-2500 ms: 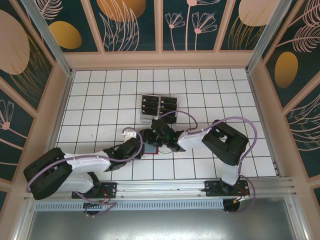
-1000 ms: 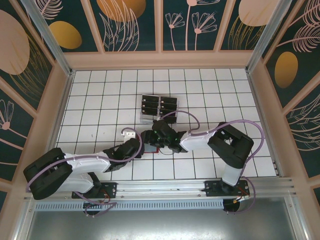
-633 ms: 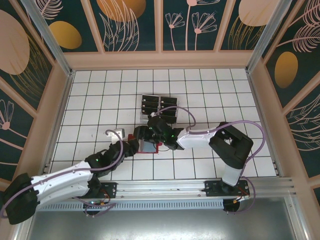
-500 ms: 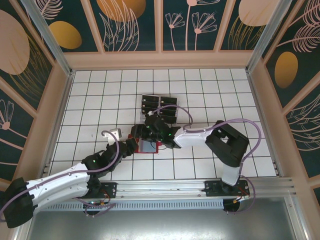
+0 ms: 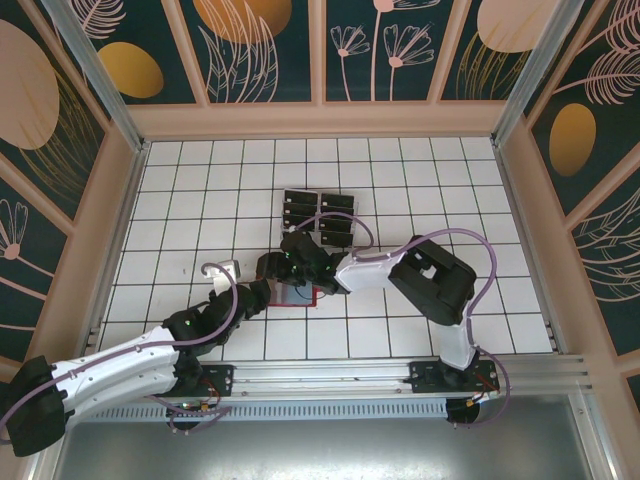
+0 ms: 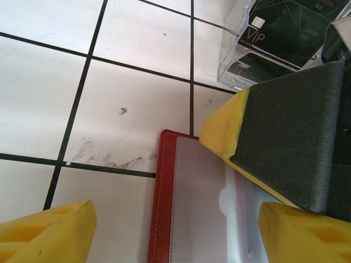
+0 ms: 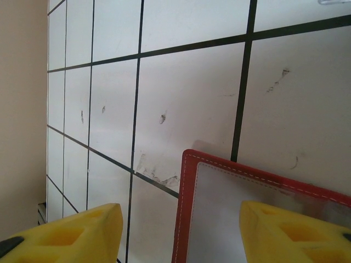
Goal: Put the credit cards into the card holder
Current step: Flip over the card slot in the card holder, then move the card holder to the bottom-center of the table.
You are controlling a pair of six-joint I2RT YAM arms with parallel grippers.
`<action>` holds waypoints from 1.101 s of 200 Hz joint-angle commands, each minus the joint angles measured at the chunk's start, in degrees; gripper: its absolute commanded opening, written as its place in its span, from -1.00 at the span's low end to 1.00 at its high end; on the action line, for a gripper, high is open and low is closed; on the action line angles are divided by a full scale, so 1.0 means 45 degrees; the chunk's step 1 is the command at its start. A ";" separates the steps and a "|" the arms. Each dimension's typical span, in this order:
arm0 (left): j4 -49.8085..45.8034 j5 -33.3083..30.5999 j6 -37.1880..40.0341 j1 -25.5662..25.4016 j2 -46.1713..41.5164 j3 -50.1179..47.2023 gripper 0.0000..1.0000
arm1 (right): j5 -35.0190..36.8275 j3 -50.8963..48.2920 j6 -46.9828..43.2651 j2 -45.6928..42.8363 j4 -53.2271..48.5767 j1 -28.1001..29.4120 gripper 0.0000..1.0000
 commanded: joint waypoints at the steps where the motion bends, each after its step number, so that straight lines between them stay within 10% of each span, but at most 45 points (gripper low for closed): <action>1: 0.0432 -0.0631 -0.0281 -0.0019 0.0029 0.0356 0.57 | -0.0225 -0.0488 -0.0490 -0.0898 -0.0548 0.0318 0.17; 220: 0.1780 0.0540 -0.0234 -0.0025 0.2642 0.0728 0.65 | 0.0400 -0.4147 -0.2388 -0.2736 -0.1403 -0.0637 0.17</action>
